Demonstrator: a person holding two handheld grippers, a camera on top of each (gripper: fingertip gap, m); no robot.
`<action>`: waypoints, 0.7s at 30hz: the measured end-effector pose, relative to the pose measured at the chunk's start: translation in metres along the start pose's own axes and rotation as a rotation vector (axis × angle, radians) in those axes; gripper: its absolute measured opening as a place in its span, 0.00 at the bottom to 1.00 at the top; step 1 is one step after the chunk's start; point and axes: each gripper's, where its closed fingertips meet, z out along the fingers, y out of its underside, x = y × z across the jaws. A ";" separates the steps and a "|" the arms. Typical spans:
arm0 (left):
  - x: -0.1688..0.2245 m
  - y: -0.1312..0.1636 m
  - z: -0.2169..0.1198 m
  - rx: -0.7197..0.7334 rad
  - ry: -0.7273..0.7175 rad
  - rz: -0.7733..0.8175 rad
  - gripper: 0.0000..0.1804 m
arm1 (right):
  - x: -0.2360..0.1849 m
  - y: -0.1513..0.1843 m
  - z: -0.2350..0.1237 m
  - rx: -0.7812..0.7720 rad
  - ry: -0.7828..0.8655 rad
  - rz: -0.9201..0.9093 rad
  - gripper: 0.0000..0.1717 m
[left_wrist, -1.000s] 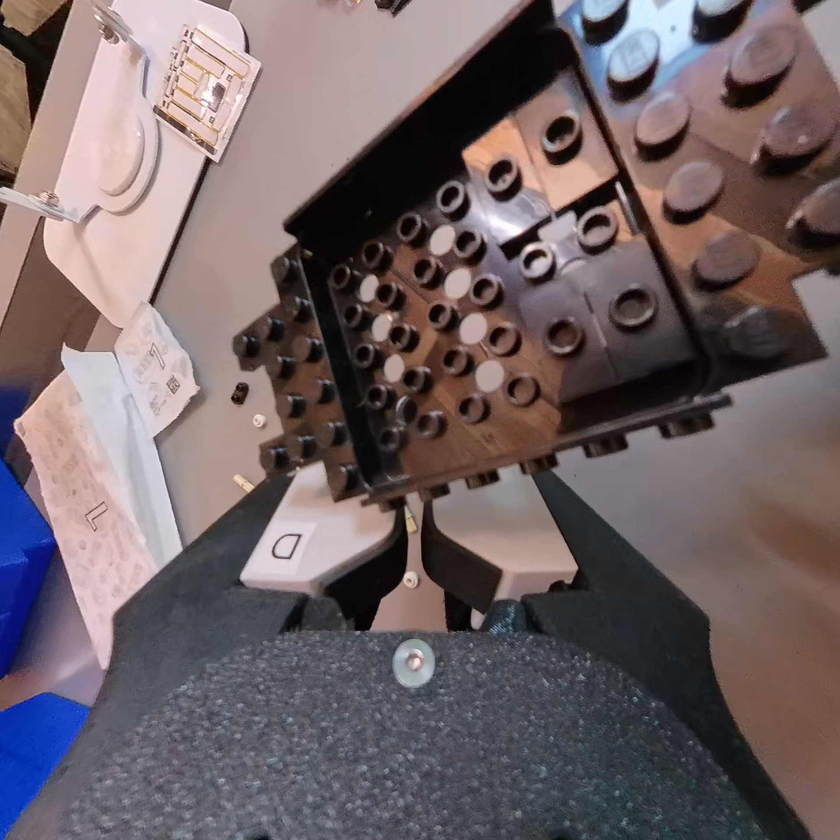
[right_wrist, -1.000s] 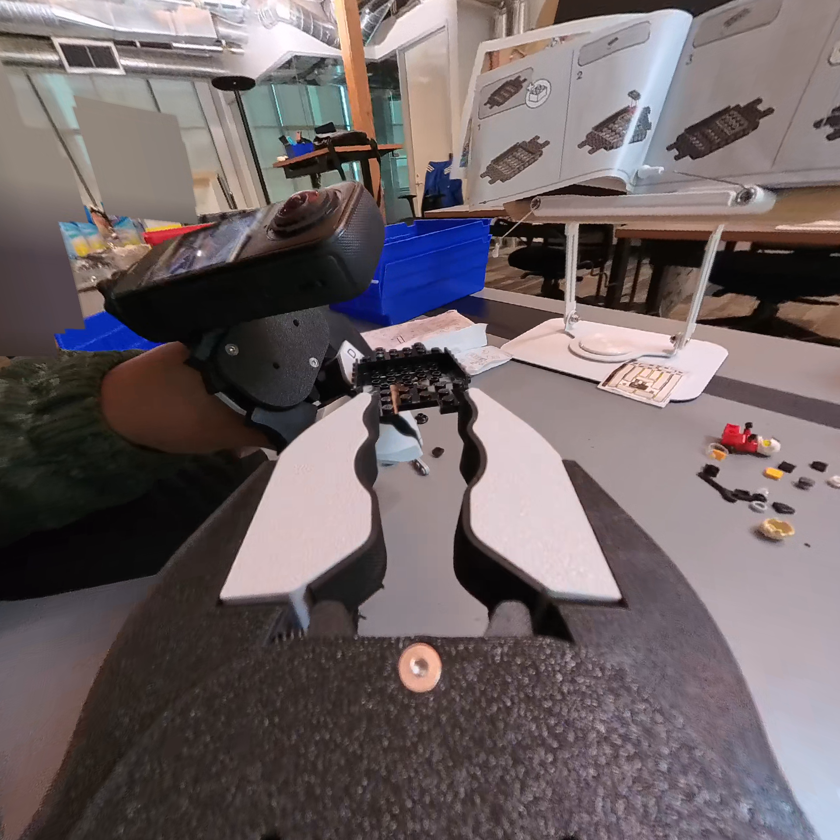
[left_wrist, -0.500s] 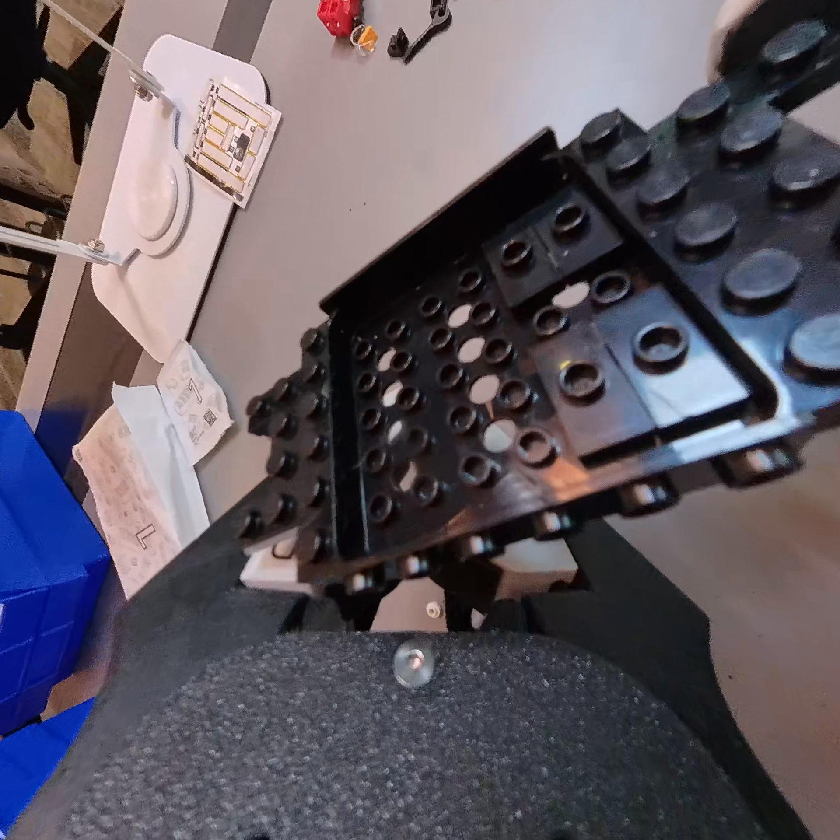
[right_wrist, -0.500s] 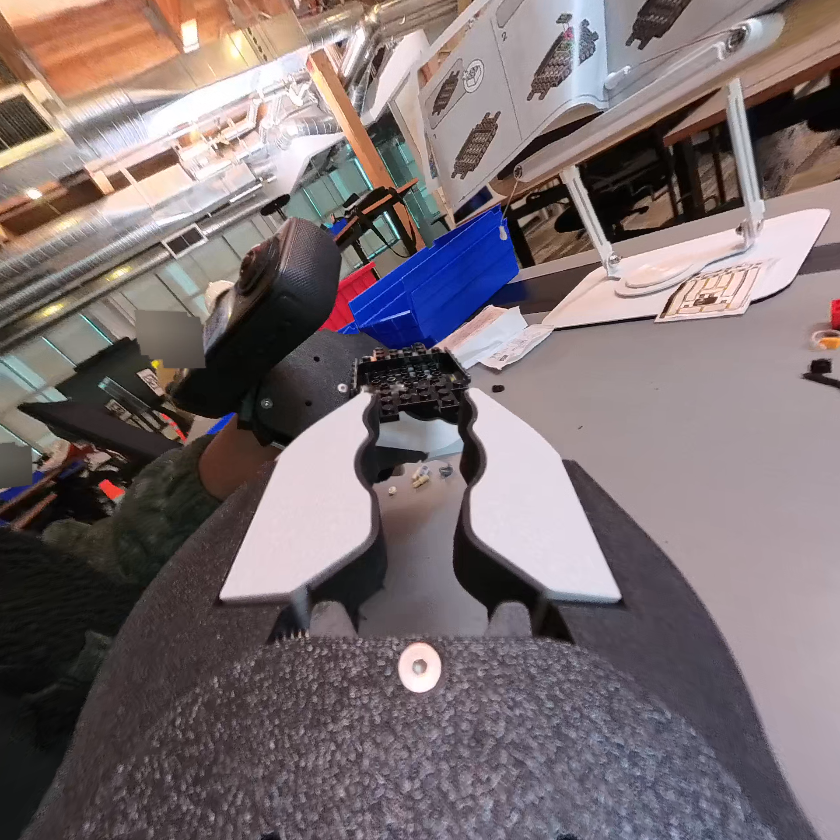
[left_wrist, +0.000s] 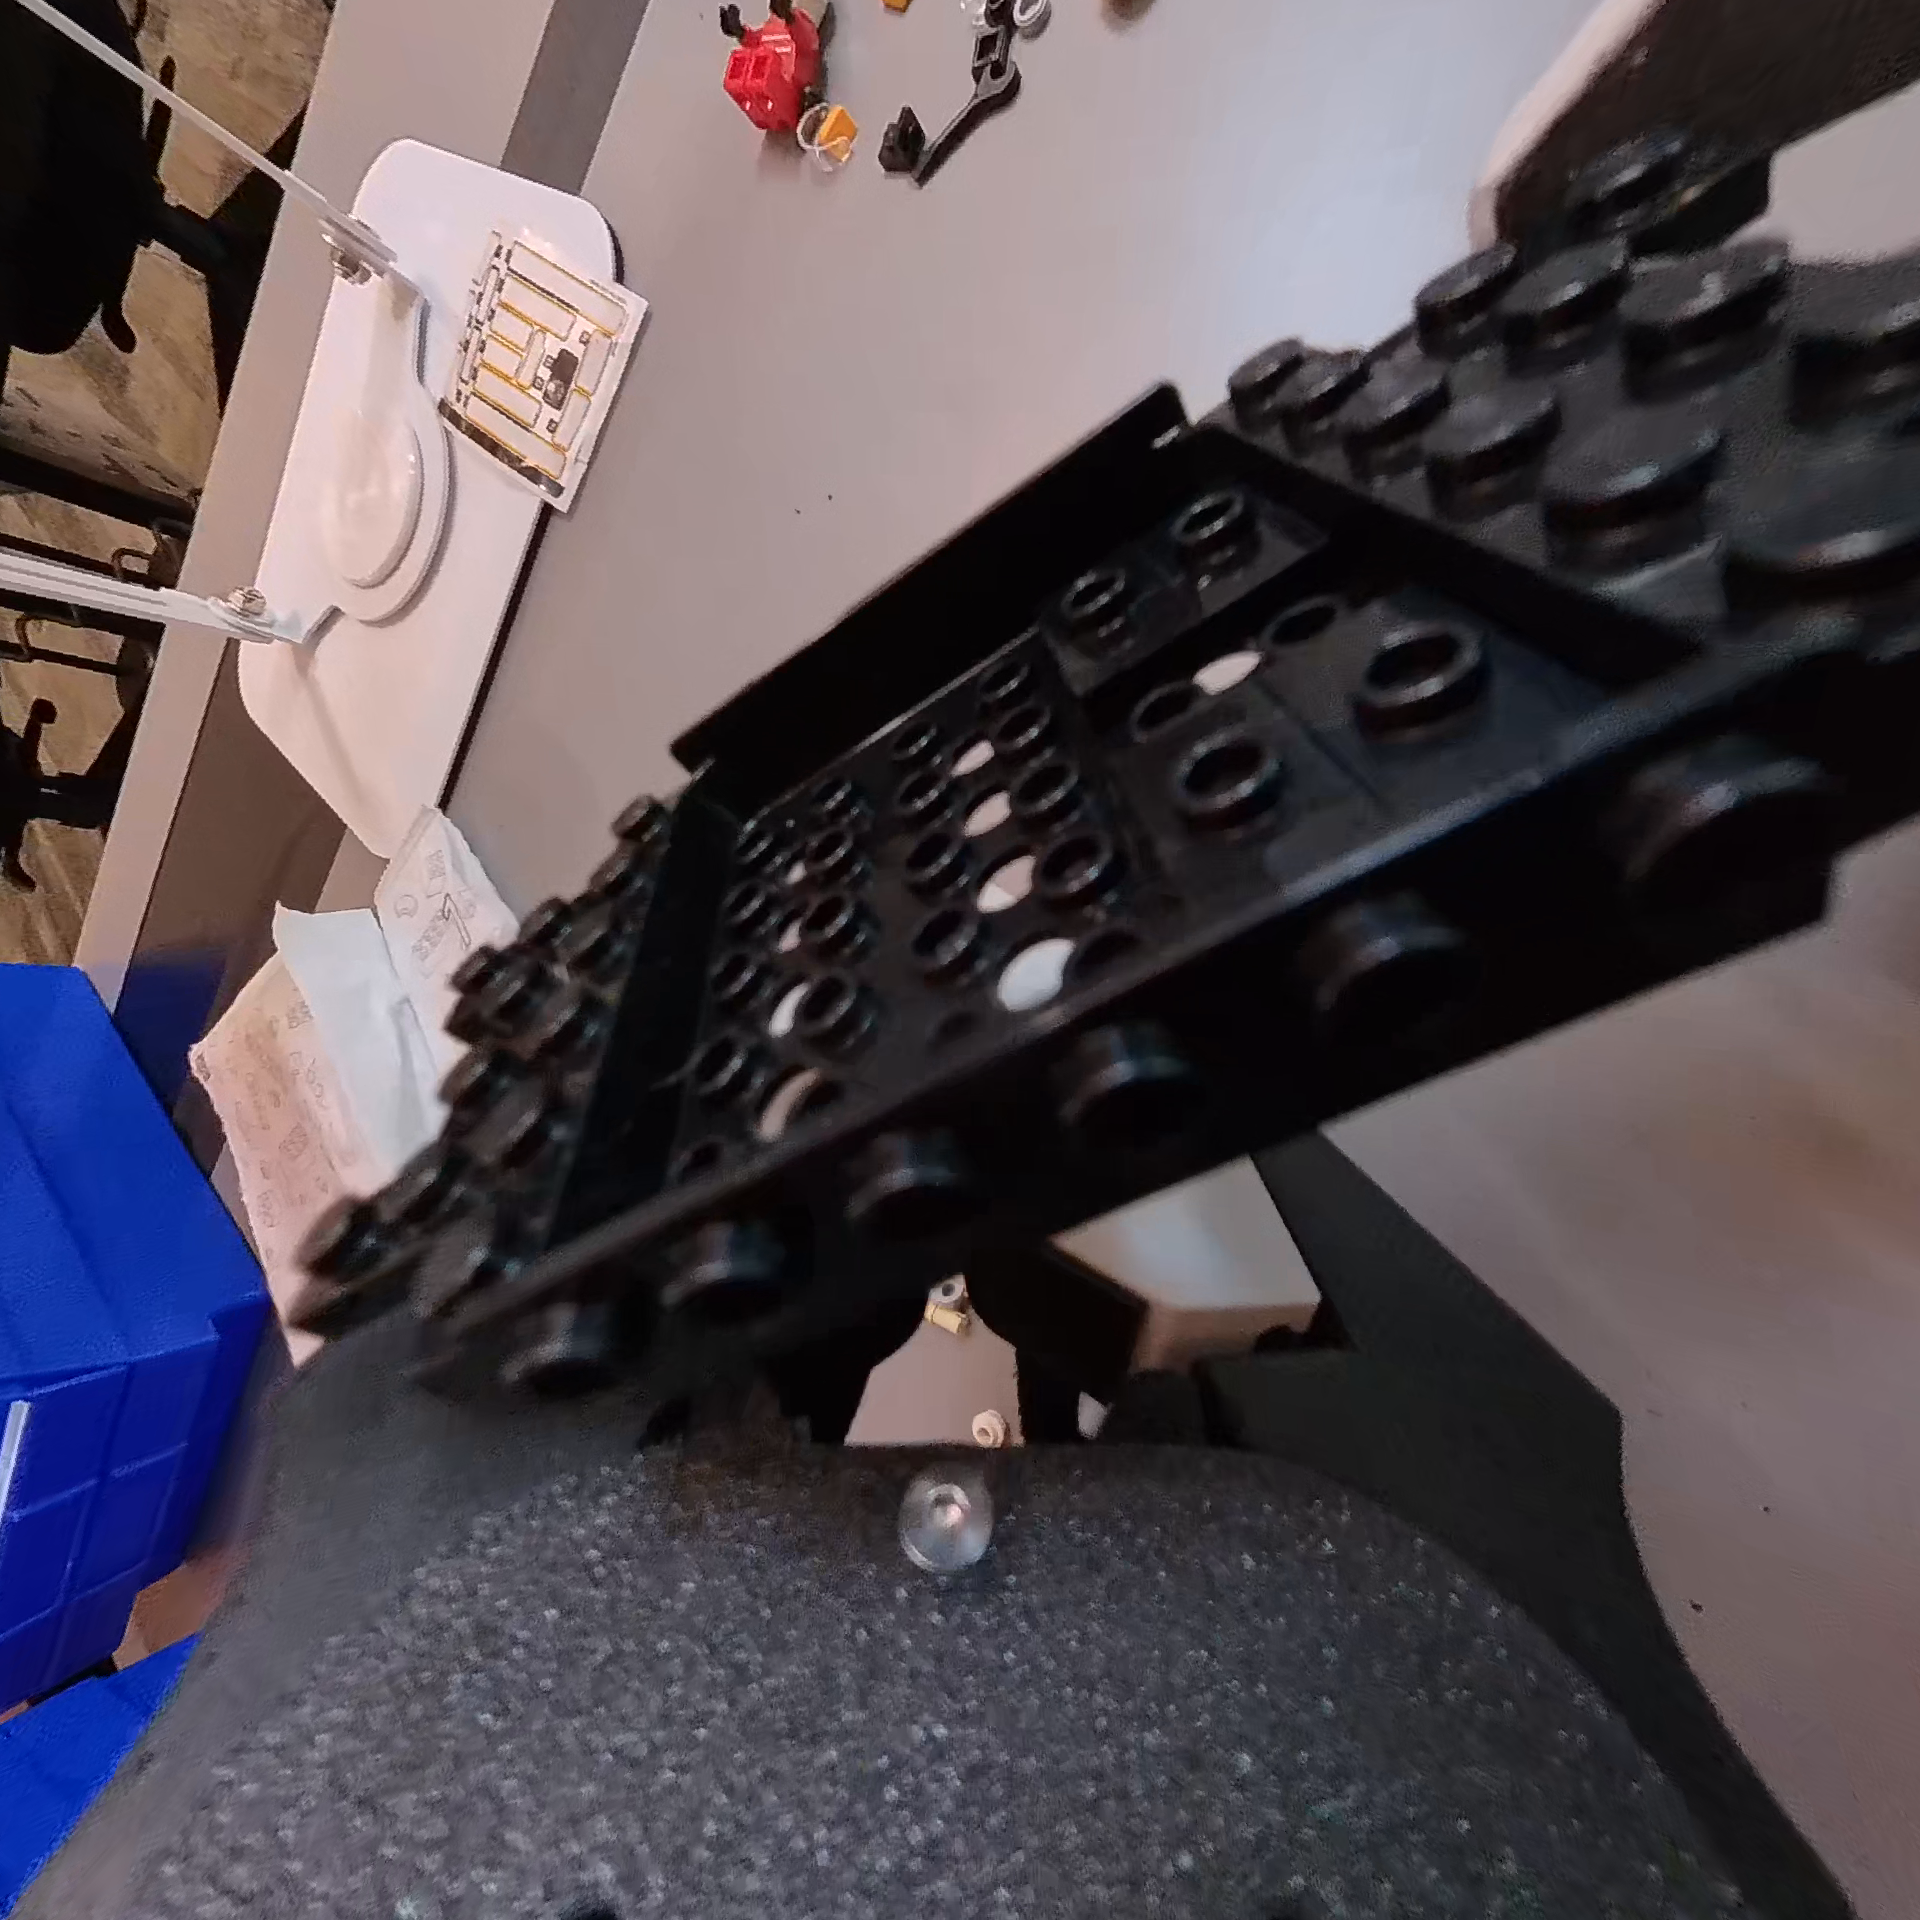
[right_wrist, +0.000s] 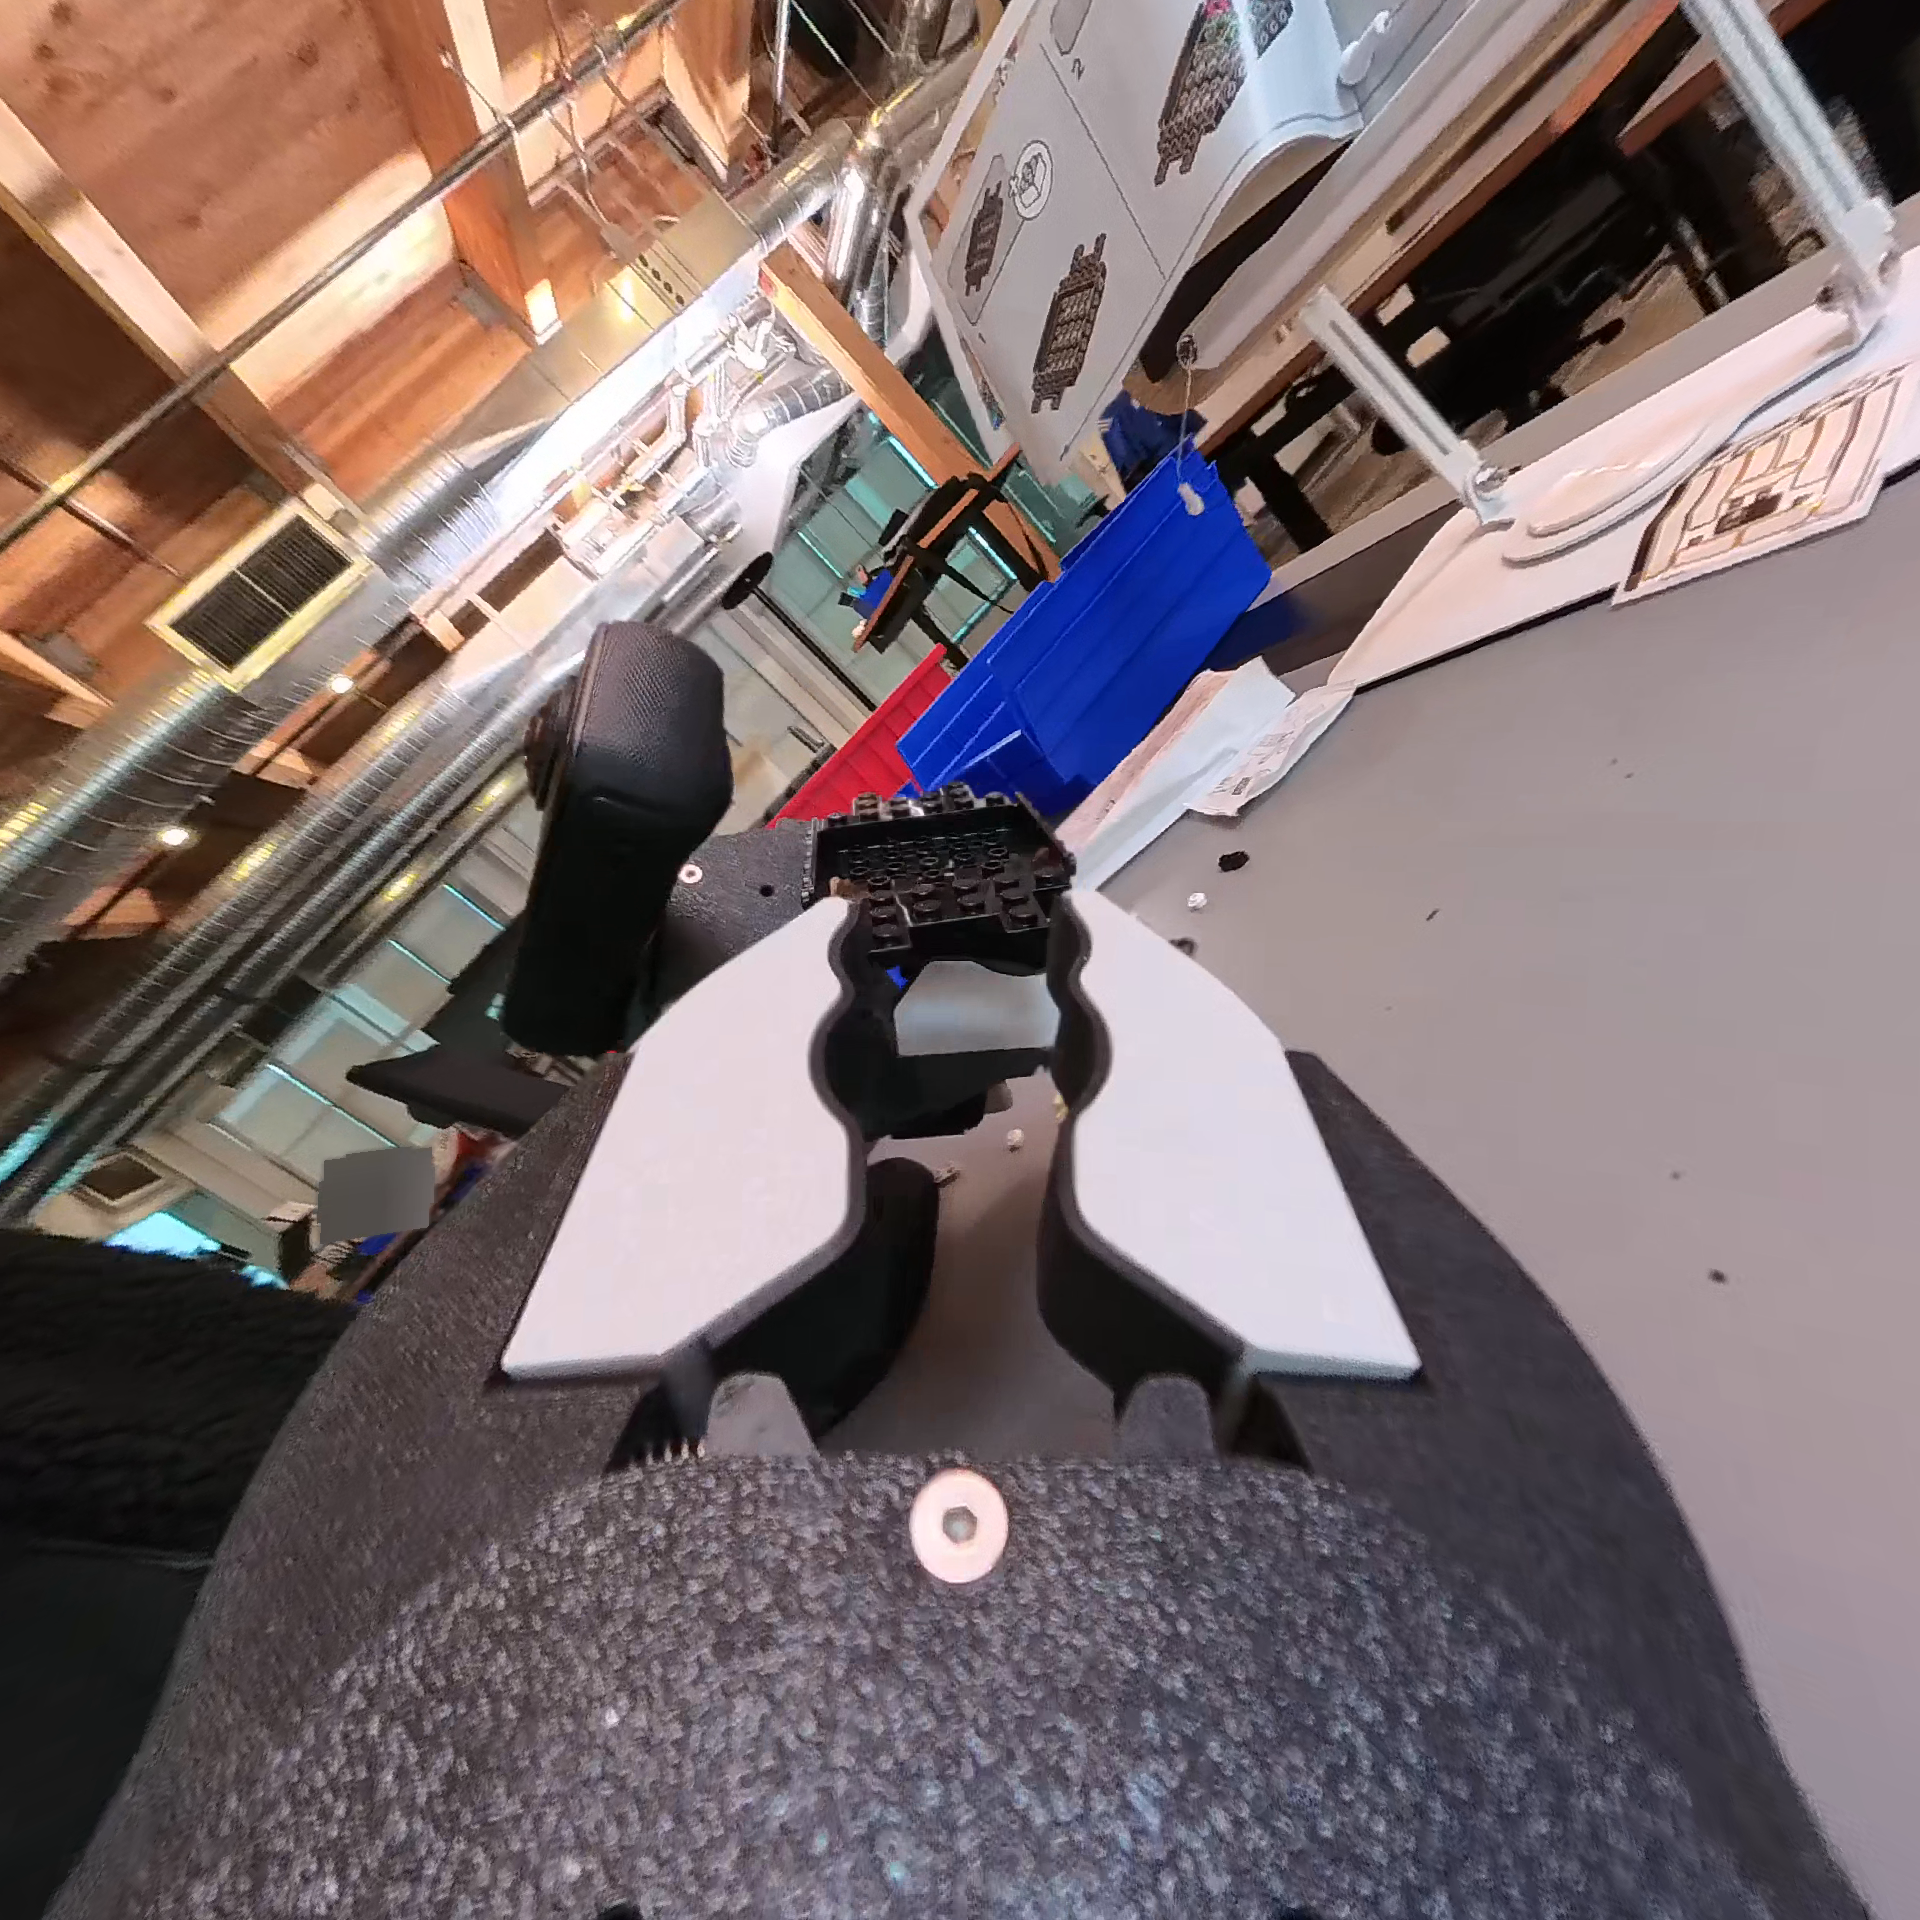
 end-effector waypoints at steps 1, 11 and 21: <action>0.001 0.000 0.000 -0.001 0.001 0.002 0.17 | 0.000 0.000 0.000 0.002 -0.011 0.017 0.19; 0.006 -0.001 0.000 0.016 0.014 0.005 0.40 | -0.002 0.001 0.001 0.007 -0.060 0.112 0.19; 0.010 0.001 0.000 0.019 0.031 0.003 0.43 | -0.001 0.002 0.002 0.008 -0.046 0.075 0.19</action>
